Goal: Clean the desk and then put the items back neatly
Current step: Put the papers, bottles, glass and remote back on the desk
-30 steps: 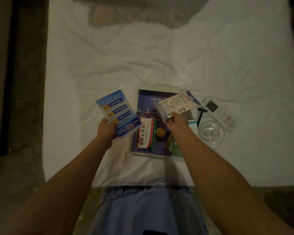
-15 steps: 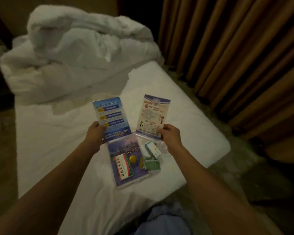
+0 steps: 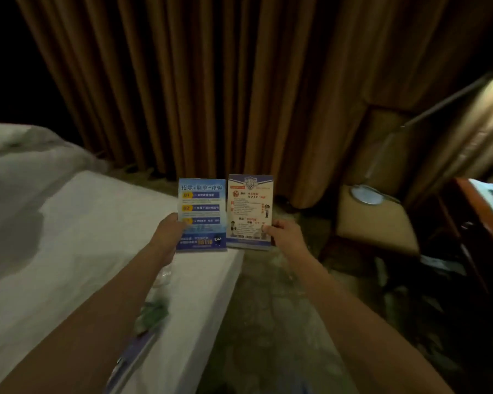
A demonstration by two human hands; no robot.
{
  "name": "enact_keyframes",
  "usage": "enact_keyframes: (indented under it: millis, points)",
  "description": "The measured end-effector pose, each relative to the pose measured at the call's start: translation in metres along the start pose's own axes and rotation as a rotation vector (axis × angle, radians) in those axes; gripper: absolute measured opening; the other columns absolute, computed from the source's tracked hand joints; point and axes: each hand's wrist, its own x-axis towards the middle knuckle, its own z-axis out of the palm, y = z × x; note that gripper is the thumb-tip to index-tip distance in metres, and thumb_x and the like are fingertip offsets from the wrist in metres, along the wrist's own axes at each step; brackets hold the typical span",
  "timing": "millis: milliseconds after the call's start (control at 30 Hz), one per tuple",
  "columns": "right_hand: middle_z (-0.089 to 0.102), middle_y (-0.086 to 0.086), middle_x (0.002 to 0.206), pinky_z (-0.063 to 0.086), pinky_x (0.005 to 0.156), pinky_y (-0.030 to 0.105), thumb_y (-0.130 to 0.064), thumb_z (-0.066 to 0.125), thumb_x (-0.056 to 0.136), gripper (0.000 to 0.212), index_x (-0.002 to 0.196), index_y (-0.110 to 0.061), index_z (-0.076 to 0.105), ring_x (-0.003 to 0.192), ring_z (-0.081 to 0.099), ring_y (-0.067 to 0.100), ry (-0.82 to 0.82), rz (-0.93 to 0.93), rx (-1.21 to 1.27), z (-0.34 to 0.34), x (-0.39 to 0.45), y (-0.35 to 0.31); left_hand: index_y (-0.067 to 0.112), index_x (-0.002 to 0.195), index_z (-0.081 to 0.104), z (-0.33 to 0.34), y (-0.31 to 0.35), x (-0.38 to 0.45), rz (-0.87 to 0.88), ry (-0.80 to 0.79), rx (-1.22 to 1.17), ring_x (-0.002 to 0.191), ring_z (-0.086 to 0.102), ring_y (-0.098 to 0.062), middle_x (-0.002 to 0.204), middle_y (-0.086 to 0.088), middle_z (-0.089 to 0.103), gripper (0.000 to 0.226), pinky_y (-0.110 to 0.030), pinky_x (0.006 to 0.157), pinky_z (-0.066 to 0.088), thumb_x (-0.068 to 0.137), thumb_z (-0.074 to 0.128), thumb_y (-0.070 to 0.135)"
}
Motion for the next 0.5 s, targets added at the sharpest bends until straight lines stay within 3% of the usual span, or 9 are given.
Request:
enact_keyframes:
  millis: [100, 233, 367, 433, 500]
  points:
    - [0.065, 0.009, 0.114, 0.053, 0.08, 0.03, -0.006, 0.056, 0.093, 0.008, 0.089, -0.012, 0.061, 0.103, 0.062, 0.022, 0.153, 0.017, 0.06, -0.088, -0.003, 0.011, 0.009, 0.113, 0.052, 0.089, 0.015, 0.007, 0.012, -0.132, 0.07, 0.08, 0.062, -0.022, 0.102, -0.013, 0.062, 0.018, -0.037, 0.073, 0.052, 0.097, 0.044, 0.004]
    - [0.066, 0.011, 0.114, 0.053, 0.072, 0.025, -0.004, 0.058, 0.091, 0.008, 0.095, -0.007, 0.064, 0.101, 0.063, 0.023, 0.379, 0.03, 0.165, -0.217, -0.014, 0.037, 0.011, 0.111, 0.051, 0.233, 0.027, -0.004, 0.029, -0.302, 0.121, 0.082, 0.063, -0.023, 0.097, -0.011, 0.064, 0.015, -0.041, 0.075, 0.054, 0.098, 0.045, 0.008]
    - [0.066, 0.002, 0.106, 0.051, 0.061, 0.017, -0.004, 0.056, 0.091, 0.02, 0.109, -0.002, 0.064, 0.099, 0.064, 0.018, 0.545, -0.007, 0.238, -0.343, -0.048, 0.061, 0.008, 0.115, 0.051, 0.375, 0.023, -0.031, 0.024, -0.525, 0.17, 0.086, 0.063, -0.026, 0.095, -0.011, 0.063, 0.018, -0.046, 0.085, 0.052, 0.098, 0.045, 0.009]
    - [0.064, 0.003, 0.11, 0.056, 0.071, 0.024, -0.003, 0.054, 0.091, 0.014, 0.1, -0.007, 0.064, 0.103, 0.062, 0.019, 0.616, 0.011, 0.258, -0.4, -0.068, 0.074, 0.007, 0.116, 0.051, 0.442, 0.015, -0.047, 0.015, -0.63, 0.208, 0.085, 0.063, -0.026, 0.096, -0.011, 0.064, 0.019, -0.044, 0.081, 0.053, 0.098, 0.044, 0.009]
    - [0.063, 0.006, 0.115, 0.056, 0.081, 0.031, -0.004, 0.053, 0.092, 0.012, 0.093, -0.011, 0.063, 0.108, 0.061, 0.023, 0.703, 0.045, 0.251, -0.449, -0.089, 0.091, 0.009, 0.113, 0.052, 0.5, 0.006, -0.066, -0.015, -0.721, 0.235, 0.082, 0.064, -0.023, 0.094, -0.01, 0.064, 0.017, -0.038, 0.068, 0.056, 0.099, 0.043, 0.008]
